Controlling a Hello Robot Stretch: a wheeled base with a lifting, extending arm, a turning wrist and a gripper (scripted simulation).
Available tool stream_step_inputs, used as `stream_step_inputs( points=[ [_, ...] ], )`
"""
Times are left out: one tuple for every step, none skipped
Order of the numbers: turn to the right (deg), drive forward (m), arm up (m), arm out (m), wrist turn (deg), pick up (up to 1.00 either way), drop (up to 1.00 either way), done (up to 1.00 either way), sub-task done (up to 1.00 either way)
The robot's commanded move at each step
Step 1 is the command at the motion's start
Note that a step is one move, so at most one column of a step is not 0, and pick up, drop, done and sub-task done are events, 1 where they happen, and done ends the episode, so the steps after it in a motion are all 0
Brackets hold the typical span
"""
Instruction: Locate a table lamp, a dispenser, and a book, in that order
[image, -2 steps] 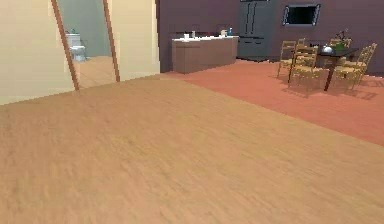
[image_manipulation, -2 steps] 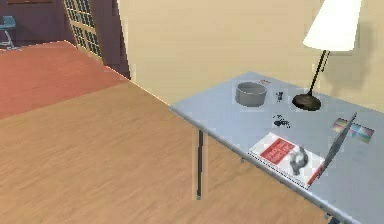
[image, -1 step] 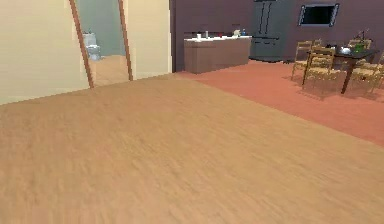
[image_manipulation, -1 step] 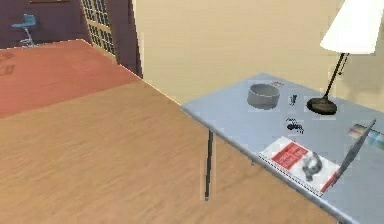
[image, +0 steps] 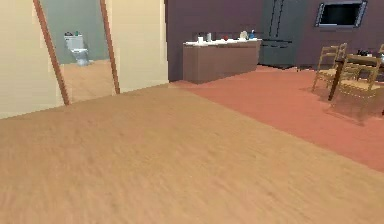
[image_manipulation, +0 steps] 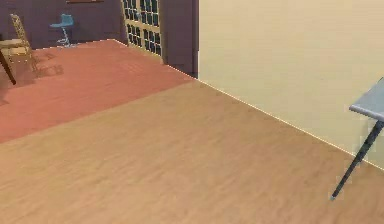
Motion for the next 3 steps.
stream_step_inputs(
  points=[
    [0.0, 1.00, 0.00, 0.00, 0.0, 0.00, 0.00, 0.00, 0.00],
    [0.0, 1.00, 0.00, 0.00, 0.0, 0.00, 0.00, 0.00, 0.00],
    [0.0, 1.00, 0.00, 0.00, 0.0, 0.00, 0.00, 0.00, 0.00]
  ],
)
